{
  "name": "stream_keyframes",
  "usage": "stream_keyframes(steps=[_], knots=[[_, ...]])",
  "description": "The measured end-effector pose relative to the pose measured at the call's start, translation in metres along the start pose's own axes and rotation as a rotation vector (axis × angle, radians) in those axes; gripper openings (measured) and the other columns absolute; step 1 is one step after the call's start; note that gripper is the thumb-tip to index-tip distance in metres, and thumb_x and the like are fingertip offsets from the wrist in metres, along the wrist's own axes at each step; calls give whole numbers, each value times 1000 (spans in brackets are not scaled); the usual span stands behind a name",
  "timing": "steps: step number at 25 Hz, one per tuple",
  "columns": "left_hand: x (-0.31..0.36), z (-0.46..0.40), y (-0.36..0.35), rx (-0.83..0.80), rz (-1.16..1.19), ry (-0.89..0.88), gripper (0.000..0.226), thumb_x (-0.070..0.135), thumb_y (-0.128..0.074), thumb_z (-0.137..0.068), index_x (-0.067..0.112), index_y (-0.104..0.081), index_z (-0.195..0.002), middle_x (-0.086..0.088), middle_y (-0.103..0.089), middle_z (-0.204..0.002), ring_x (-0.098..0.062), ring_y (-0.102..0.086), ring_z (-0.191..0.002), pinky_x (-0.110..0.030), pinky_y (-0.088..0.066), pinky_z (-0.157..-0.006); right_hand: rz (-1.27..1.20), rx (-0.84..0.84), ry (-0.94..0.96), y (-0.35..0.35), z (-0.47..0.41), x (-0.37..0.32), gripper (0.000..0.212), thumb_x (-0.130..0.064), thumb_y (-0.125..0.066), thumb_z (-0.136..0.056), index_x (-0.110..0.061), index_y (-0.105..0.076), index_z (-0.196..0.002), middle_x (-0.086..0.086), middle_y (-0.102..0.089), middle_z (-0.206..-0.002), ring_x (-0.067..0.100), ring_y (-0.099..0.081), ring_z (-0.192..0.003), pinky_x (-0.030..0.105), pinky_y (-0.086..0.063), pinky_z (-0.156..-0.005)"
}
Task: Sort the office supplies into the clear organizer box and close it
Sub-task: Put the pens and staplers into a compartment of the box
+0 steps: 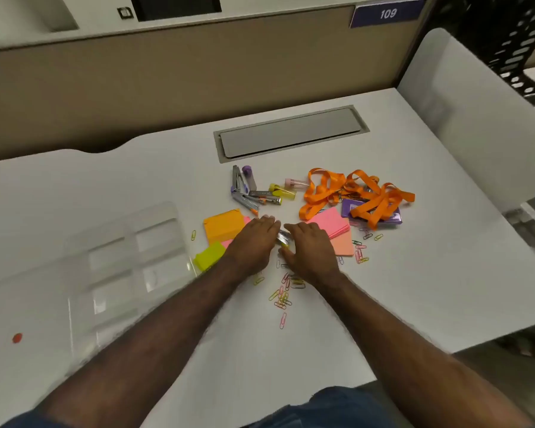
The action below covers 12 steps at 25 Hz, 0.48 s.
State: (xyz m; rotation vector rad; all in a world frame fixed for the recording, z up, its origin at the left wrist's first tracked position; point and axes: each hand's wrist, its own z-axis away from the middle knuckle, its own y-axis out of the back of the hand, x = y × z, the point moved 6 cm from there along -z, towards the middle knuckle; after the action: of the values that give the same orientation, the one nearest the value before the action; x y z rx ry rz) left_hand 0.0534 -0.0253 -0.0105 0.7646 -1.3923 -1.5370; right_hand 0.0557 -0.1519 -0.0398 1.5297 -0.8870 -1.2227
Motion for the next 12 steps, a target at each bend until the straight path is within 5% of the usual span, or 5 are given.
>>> stream_keyframes(steps=[12], knots=[[-8, -25, -10, 33, 10, 58, 43, 16, -57, -102, 14, -53, -144, -11, -58, -139, -29, -50, -127, -39, -41, -104, -399, -37, 14, 10, -15, 13, 51, -29, -72, -93, -24, -58, -142, -1, -64, -135, 18, -51, -127, 37, -45, -109]])
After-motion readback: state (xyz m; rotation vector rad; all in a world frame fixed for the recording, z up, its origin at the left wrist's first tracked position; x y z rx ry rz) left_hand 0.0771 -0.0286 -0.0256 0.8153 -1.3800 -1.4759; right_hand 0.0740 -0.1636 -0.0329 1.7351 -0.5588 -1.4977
